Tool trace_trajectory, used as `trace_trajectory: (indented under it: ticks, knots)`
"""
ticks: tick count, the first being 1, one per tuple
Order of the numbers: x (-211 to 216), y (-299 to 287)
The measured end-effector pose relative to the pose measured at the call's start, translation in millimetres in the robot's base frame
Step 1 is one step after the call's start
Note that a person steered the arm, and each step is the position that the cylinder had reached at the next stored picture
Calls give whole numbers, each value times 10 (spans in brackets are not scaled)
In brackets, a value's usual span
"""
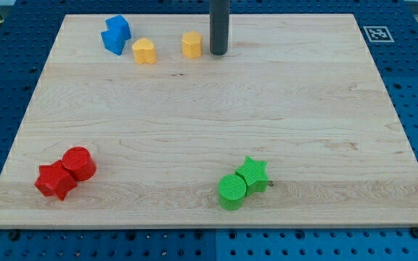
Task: Tap the right side of the yellow hexagon
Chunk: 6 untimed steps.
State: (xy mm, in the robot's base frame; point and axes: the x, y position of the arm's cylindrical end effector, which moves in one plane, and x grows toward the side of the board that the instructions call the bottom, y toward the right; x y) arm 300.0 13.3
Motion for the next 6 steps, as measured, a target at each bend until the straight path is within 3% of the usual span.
trace_trajectory:
  ticks: [6]
  knots:
    - [-25,-99]
